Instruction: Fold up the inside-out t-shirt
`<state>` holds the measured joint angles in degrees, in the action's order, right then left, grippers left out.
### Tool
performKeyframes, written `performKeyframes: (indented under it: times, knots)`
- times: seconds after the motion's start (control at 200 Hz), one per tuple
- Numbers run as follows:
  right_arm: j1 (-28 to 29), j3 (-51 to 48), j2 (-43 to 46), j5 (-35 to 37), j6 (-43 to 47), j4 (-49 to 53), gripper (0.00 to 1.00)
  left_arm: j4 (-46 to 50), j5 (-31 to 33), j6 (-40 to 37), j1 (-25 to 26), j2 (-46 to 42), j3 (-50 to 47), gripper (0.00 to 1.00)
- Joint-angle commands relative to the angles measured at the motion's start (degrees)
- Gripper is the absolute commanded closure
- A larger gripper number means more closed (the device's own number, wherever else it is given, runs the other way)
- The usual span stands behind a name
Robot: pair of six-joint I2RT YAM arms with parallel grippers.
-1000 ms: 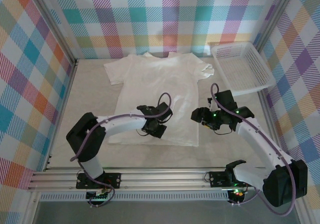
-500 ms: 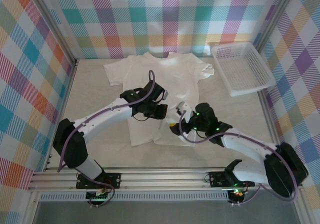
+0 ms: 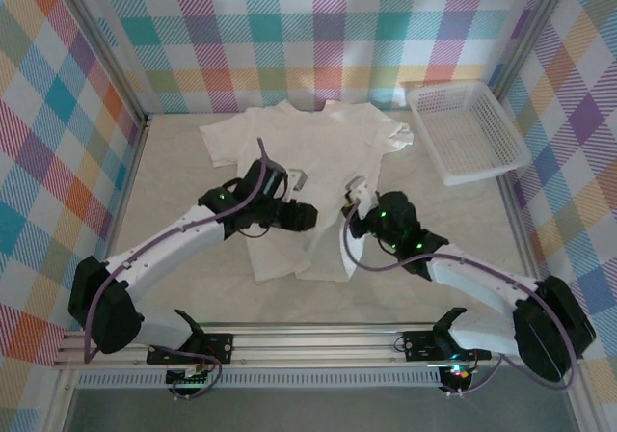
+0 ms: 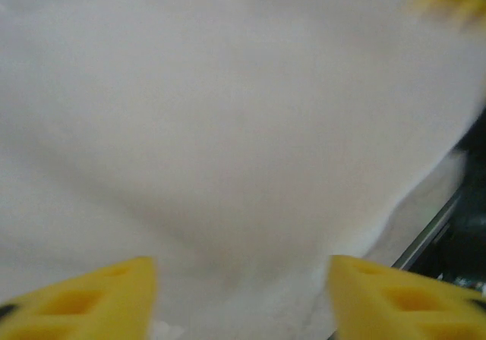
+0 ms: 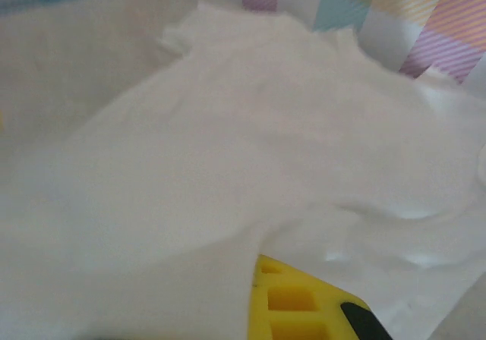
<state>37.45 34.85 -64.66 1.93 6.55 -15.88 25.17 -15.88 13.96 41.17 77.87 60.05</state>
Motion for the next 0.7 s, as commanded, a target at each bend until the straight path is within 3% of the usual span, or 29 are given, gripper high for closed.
performKeyframes:
  times: [0.0, 0.05, 0.205, 0.335, 0.495, 0.6, 0.65, 0.695]
  knots:
    - [-1.0, 2.4, 2.4, -8.8, -5.9, 6.8, 1.0, -14.8, -2.7, -13.9, 4.6, -0.4, -8.0, 0.1]
    - [-1.0, 2.8, 2.9, -9.4, -6.5, 7.4, 1.0, -19.9, 0.5, -15.8, 5.9, 0.5, -10.6, 0.0]
    - [-1.0, 4.3, 3.6, -10.0, -7.3, 9.0, 1.0, -28.8, 15.3, -17.1, 6.6, 6.2, -12.2, 0.0]
    - [-1.1, 5.6, 4.1, -10.5, -7.4, 10.6, 1.0, -30.7, 28.8, -16.2, 6.7, 10.1, -9.5, 0.0]
    - [-1.1, 6.4, 5.0, -9.6, -9.4, 11.6, 1.0, -36.4, 33.0, -15.5, 6.7, 16.0, -6.5, 0.0]
    - [-1.1, 6.8, 4.9, -5.3, -9.4, 14.2, 1.0, -37.4, 40.8, -15.4, 6.4, 17.3, -5.8, 0.0]
    - [-1.1, 6.4, 5.5, -1.6, -9.3, 15.3, 1.0, -36.4, 43.9, -14.8, 5.1, 16.0, -6.2, 0.09]
    - [-1.7, 5.8, 5.9, 1.9, -9.1, 16.1, 1.0, -34.1, 43.5, -14.0, 2.9, 14.2, -6.2, 0.36]
